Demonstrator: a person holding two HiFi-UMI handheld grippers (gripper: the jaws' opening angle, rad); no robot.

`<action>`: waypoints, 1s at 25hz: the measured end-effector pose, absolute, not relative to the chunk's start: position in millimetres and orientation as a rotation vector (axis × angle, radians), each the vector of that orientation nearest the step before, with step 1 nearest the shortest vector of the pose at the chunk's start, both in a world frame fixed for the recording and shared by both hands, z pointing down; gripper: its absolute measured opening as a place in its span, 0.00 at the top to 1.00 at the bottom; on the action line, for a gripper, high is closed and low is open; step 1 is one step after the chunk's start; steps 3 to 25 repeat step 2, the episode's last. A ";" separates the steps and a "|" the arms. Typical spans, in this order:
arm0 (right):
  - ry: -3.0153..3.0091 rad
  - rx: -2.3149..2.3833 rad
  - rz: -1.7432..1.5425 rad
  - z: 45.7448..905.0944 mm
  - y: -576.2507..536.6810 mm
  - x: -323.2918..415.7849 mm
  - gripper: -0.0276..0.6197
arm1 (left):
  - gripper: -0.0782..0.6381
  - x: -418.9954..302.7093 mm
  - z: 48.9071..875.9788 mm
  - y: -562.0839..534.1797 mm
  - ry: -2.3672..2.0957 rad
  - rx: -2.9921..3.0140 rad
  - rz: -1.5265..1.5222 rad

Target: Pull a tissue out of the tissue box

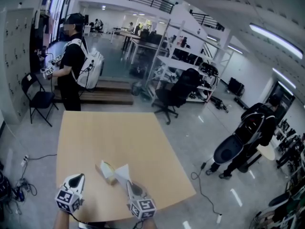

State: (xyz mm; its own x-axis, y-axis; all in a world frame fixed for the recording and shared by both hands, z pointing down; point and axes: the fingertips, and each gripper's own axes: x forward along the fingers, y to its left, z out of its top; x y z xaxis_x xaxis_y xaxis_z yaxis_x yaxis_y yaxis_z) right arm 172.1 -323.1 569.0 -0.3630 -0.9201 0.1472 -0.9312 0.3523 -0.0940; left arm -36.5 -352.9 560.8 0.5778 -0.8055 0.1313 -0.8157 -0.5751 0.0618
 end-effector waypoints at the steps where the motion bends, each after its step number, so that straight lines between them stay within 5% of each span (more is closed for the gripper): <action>1: -2.526 1.733 0.246 568.5 -323.5 171.4 0.95 | 0.88 -37.3 561.3 -353.0 -1.387 2.686 0.136; 25: -2.526 1.734 0.243 568.0 -323.9 170.7 0.95 | 0.88 -38.2 562.4 -353.2 -1.387 2.685 0.137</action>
